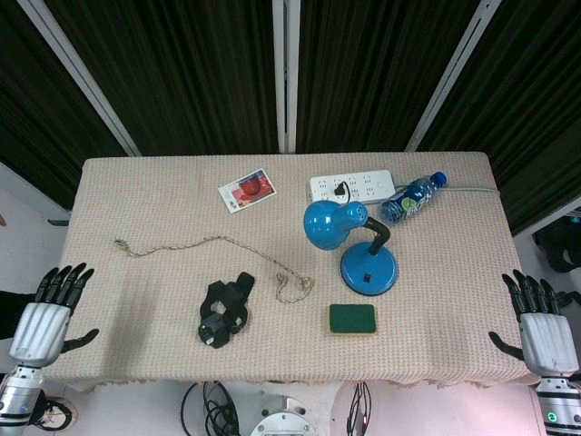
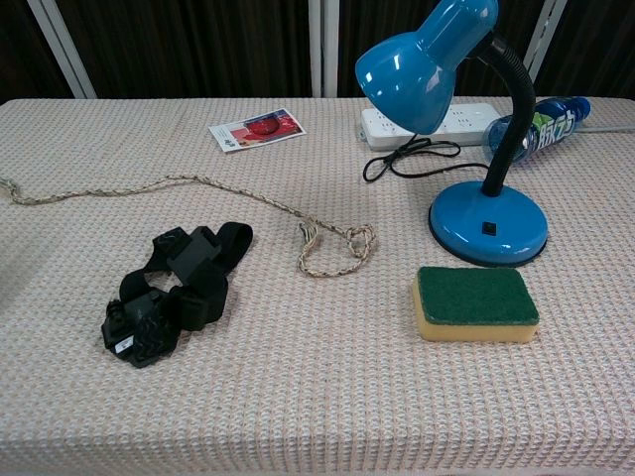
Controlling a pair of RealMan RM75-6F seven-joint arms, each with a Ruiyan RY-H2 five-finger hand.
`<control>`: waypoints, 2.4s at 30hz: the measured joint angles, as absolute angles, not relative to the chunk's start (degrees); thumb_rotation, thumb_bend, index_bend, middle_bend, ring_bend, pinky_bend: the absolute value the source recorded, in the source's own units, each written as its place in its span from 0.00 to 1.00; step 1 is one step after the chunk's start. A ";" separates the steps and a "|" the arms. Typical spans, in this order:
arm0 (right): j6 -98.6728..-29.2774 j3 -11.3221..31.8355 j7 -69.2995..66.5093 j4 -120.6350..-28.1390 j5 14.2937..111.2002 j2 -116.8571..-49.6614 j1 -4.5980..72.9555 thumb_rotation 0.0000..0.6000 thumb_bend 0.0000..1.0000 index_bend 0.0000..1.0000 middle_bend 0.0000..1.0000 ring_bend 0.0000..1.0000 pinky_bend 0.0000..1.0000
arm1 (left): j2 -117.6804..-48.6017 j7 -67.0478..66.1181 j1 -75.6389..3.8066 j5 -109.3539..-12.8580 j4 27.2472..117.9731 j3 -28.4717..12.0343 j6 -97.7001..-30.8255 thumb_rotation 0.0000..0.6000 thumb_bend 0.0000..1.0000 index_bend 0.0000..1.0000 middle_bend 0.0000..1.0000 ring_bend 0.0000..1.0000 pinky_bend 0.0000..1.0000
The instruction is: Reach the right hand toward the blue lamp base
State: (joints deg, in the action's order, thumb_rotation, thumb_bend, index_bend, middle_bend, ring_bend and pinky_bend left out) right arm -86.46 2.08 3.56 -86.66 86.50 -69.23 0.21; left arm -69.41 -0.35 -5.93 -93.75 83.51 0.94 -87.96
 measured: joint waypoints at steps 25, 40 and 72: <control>-85.73 1.30 4.16 -87.89 88.55 -69.19 1.11 1.00 0.09 0.00 0.06 0.09 0.16 | -68.89 -1.31 -5.55 -93.24 84.63 0.94 -88.04 1.00 0.00 0.00 0.00 0.00 0.00; -74.92 0.96 12.55 -94.52 89.12 -69.72 7.66 1.00 0.19 0.00 0.95 0.87 0.85 | -68.98 -1.21 -6.07 -93.13 84.45 0.84 -87.23 1.00 0.00 0.00 0.00 0.00 0.00; -55.98 3.31 33.80 -98.44 64.17 -81.59 23.94 1.00 0.56 0.00 0.95 0.87 0.85 | -68.86 1.05 -6.32 -92.46 83.52 0.85 -86.45 1.00 0.00 0.00 0.00 0.00 0.00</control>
State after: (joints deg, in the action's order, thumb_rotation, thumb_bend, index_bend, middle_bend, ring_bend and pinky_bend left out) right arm -55.98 3.31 33.80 -98.44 64.17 -81.59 23.94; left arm -68.86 1.05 -6.32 -92.46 83.52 0.85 -86.45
